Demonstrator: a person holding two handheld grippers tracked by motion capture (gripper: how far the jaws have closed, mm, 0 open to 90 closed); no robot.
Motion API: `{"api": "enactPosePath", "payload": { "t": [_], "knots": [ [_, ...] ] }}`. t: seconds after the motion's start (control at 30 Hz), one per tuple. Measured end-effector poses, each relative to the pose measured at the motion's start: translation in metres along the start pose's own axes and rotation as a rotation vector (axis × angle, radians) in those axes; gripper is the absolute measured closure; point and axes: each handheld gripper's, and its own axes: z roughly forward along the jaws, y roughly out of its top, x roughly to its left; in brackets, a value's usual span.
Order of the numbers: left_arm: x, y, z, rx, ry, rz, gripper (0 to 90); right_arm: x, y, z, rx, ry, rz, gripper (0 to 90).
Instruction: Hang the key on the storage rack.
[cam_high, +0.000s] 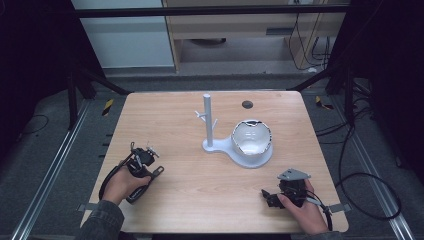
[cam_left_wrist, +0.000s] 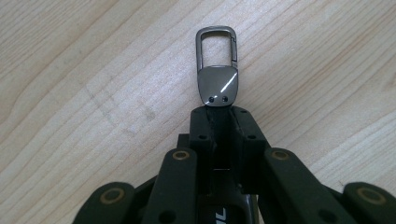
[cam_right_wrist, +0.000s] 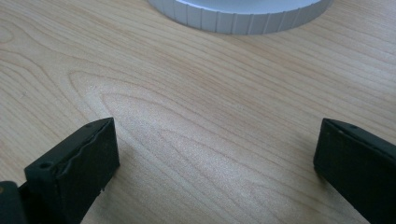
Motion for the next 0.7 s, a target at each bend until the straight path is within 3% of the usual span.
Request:
{"api": "enactPosePath", "payload": {
  "t": [0.47,0.7],
  "knots": [
    [-0.005,-0.012,-0.011,-0.097,0.004,0.003,80.0,0.000,0.000,0.000,0.000,-0.002,-0.002,0.4],
    [-0.013,-0.020,-0.018,-0.169,0.021,0.010,80.0,0.000,0.000,0.000,0.000,-0.002,-0.002,0.4]
  ]
}}
